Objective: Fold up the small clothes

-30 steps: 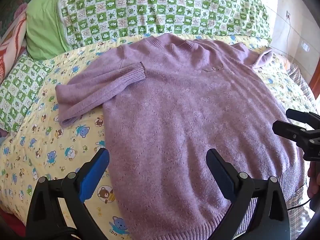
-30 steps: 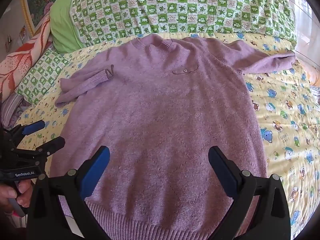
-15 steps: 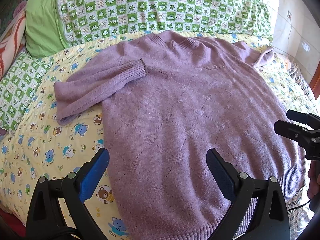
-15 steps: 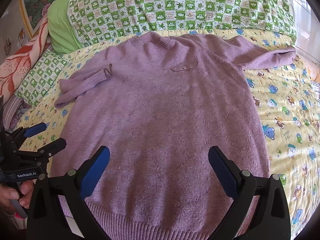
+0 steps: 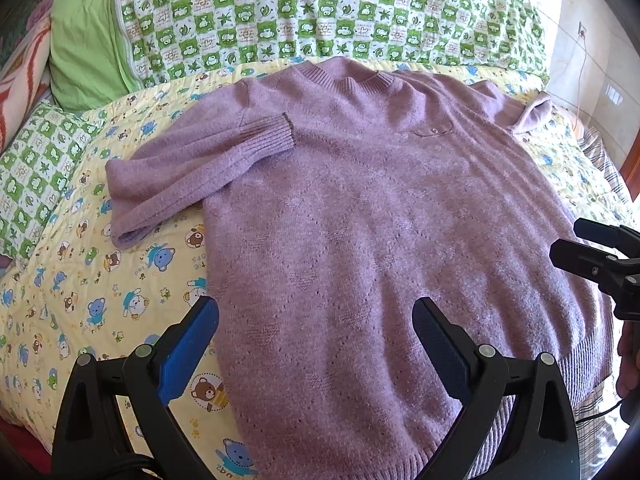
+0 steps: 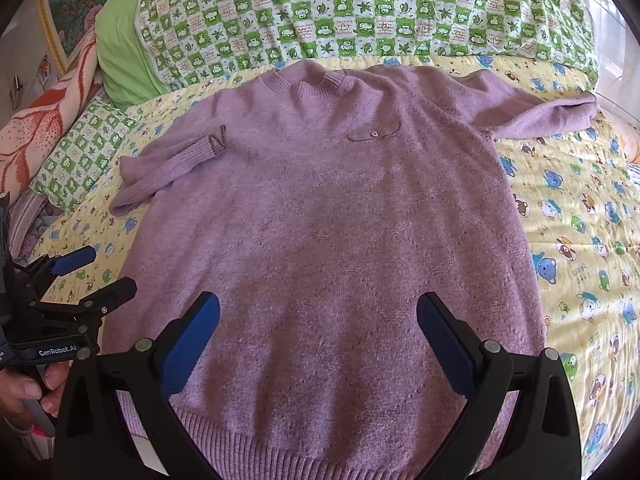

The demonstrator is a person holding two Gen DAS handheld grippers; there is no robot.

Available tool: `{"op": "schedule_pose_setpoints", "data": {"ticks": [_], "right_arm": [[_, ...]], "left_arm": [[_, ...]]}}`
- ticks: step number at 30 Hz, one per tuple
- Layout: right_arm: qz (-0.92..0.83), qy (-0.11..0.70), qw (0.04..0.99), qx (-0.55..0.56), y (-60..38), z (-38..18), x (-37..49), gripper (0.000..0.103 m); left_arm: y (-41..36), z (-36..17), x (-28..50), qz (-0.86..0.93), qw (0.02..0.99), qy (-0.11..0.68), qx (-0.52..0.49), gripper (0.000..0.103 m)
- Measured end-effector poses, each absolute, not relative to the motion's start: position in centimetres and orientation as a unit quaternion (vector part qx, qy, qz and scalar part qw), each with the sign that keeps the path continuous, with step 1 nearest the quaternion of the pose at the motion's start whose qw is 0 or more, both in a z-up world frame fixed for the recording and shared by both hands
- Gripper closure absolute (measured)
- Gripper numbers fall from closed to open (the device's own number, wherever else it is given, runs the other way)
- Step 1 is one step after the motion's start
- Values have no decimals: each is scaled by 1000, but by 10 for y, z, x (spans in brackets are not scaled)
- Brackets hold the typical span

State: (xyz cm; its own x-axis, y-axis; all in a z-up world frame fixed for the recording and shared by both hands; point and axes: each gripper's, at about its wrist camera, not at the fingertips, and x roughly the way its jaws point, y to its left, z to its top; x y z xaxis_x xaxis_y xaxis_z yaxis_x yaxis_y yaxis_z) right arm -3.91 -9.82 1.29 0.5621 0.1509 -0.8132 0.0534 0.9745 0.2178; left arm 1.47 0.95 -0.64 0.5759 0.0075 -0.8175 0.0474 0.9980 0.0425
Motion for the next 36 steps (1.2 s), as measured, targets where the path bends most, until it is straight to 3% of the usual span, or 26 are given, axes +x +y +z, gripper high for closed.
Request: {"op": "schedule_pose_setpoints", "data": {"ticks": [20, 36], "right_arm": [[19, 473, 871, 133, -115, 10, -28, 4], [-94, 466, 851, 223, -246, 3, 25, 4]], "left_arm": [[4, -14, 40, -15, 883, 468, 25, 5], [13, -21, 116, 7, 875, 484, 8, 5]]}}
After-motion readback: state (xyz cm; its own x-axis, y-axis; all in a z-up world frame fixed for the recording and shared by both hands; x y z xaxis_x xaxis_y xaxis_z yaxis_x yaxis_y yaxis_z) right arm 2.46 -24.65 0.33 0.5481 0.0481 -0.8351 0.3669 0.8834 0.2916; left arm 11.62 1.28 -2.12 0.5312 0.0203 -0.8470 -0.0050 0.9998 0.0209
